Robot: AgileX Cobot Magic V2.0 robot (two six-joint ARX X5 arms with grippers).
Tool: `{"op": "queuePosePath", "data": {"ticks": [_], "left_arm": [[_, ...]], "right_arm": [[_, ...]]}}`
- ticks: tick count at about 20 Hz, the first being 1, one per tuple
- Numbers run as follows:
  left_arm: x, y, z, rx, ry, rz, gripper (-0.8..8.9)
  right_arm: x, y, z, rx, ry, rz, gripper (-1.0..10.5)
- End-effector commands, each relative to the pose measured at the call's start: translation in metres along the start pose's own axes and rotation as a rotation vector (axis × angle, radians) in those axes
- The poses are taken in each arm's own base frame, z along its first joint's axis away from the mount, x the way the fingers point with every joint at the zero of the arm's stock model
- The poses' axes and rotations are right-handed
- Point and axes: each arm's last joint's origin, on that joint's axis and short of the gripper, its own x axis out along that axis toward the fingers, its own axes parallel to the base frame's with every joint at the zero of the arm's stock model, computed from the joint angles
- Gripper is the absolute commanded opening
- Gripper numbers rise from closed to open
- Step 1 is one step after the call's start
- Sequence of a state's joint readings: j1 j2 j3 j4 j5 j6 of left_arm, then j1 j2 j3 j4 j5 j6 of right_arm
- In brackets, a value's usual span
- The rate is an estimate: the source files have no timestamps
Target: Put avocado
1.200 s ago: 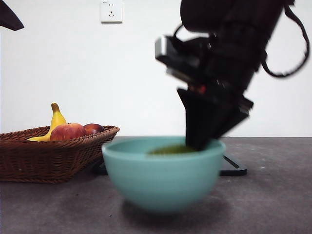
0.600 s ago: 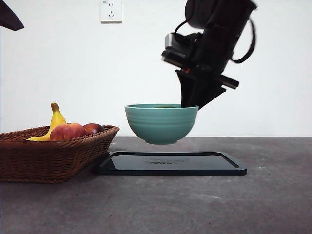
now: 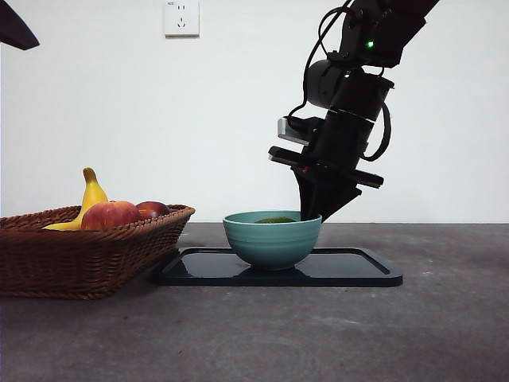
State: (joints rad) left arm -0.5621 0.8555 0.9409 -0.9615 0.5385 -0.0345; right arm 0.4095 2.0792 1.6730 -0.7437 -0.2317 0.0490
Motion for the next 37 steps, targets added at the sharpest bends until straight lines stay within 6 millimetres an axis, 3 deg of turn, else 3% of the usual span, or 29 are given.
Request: {"op": "queuePosePath", "data": {"ticks": [1, 4, 6, 10, 12, 17, 20, 23, 27, 32, 37], "left_arm": [[0.0, -0.001, 0.002, 0.029, -0.008, -0.01, 3.43], [0.0, -0.001, 0.002, 0.029, -0.007, -0.01, 3.43], [0.0, -0.001, 0.002, 0.029, -0.007, -0.01, 3.43], [0.0, -0.001, 0.002, 0.028, -0.007, -0.01, 3.43], [0.0, -0.001, 0.002, 0.029, -0.007, -0.01, 3.43], [0.0, -0.001, 0.002, 0.029, -0.008, -0.01, 3.43], [0.0, -0.001, 0.003, 0.031, -0.011, -0.009, 3.43], [0.0, -0.001, 0.003, 0.031, -0.011, -0.009, 3.43], [0.0, -0.001, 0.003, 0.032, -0.012, -0.009, 3.43], [0.0, -0.001, 0.003, 0.032, -0.013, -0.009, 3.43], [0.0, -0.001, 0.003, 0.032, -0.014, -0.009, 3.43]], "right_arm": [[0.003, 0.002, 0.006, -0.012, -0.014, 0.007, 0.1], [0.003, 0.002, 0.006, -0.008, -0.012, 0.006, 0.5], [0.003, 0.002, 0.005, 0.011, -0.01, 0.007, 1.9], [-0.008, 0.004, 0.004, 0.016, 0.001, 0.004, 1.9], [-0.033, 0.006, 0.005, 0.013, -0.036, -0.025, 1.9], [-0.13, 0.022, -0.007, -0.016, -0.166, -0.025, 2.0], [-0.186, 0.042, -0.029, -0.052, -0.242, -0.01, 2.0], [-0.218, 0.06, -0.065, -0.1, -0.299, 0.014, 2.0], [-0.224, 0.076, -0.124, -0.176, -0.335, 0.065, 2.0], [-0.209, 0.081, -0.193, -0.222, -0.305, 0.134, 2.0], [-0.201, 0.085, -0.236, -0.273, -0.283, 0.202, 2.0]]}}
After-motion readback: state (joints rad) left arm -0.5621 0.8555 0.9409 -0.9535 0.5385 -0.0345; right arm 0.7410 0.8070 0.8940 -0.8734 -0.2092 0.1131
